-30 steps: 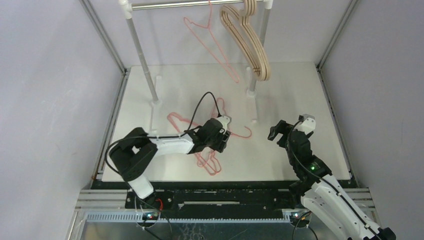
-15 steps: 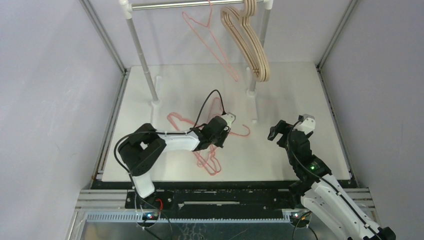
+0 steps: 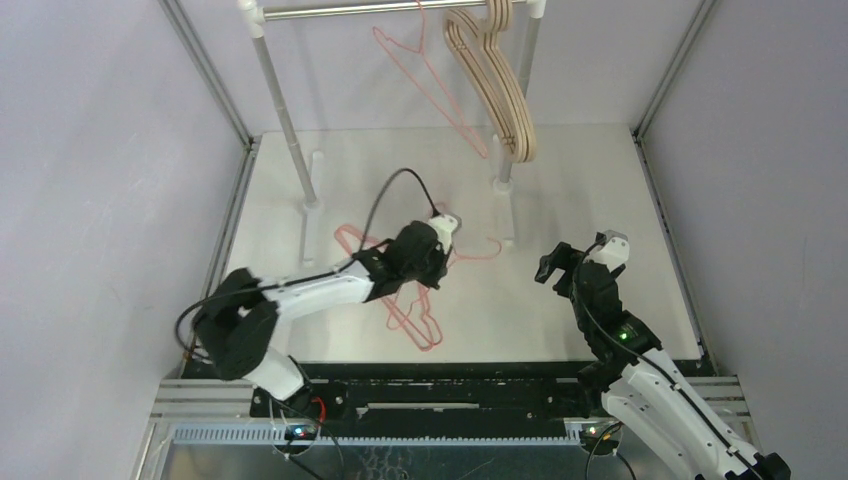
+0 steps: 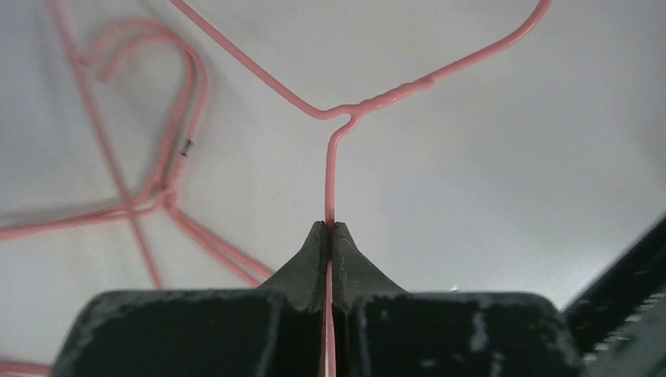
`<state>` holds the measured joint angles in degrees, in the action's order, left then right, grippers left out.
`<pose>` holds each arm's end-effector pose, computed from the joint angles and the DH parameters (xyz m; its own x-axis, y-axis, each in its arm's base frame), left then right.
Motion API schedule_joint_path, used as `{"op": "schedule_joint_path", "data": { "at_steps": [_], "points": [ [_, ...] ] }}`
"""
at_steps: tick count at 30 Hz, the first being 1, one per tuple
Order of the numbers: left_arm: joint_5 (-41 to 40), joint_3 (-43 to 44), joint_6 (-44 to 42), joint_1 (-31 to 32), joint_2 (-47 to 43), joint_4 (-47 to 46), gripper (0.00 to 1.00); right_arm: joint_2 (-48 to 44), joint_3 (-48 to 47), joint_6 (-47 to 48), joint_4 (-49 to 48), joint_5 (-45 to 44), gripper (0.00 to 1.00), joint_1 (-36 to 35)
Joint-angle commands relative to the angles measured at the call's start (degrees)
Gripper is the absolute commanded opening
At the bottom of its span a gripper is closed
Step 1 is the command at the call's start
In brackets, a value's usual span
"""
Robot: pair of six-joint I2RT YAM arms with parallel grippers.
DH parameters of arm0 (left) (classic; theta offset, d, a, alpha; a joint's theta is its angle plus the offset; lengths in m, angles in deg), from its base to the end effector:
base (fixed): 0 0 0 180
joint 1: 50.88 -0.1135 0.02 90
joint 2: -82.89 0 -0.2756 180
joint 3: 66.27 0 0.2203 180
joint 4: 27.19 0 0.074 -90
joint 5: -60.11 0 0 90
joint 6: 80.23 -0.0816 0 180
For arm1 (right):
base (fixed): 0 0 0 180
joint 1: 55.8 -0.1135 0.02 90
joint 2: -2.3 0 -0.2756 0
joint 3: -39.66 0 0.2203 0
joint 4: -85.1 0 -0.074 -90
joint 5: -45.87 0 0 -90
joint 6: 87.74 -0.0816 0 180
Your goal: Organize the hangers
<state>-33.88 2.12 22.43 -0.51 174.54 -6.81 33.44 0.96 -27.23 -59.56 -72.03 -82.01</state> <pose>0.2230 -0.2604 0.1947 -0.5908 0.3706 -0.7166 0.6218 0.7751 -0.1118 0.1351 0.0239 0.2169 -0.3733 0.3012 -0.8775 0.1894 0.9507 0.2457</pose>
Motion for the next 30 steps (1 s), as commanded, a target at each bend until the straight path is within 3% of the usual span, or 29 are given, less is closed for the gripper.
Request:
{"op": "schedule_joint_path", "data": {
  "at_steps": [1, 13, 19, 27, 29, 30],
  "points": [
    [3.5, 1.9, 4.7, -4.6, -12.2, -0.1, 0.00, -0.1, 0.1, -0.6, -2.3, 0.5, 1.00, 0.3],
    [9.8, 2.0, 13.6, -22.1, -27.0, -5.1, 0.00, -1.6, 0.1, -0.5, -2.0, 1.3, 1.00, 0.2],
    [12.3, 2.6, 14.8, -24.0, -26.6, -6.3, 0.00, -2.0, 0.1, -0.6, -1.7, 1.4, 1.00, 0.2],
    [13.5, -6.0, 17.8, -24.0, -26.2, -10.2, 0.01, -2.1, 0.1, -0.6, -1.2, 1.3, 1.00, 0.3],
    [12.8, -8.1, 18.0, -24.0, -26.3, -9.5, 0.08, -1.8, 0.2, -0.6, -1.4, 1.3, 1.00, 0.3],
    [12.3, -8.9, 18.0, -24.0, -26.2, -8.9, 0.17, -1.5, 0.2, -0.6, -1.5, 1.4, 1.00, 0.2]
  ]
}}
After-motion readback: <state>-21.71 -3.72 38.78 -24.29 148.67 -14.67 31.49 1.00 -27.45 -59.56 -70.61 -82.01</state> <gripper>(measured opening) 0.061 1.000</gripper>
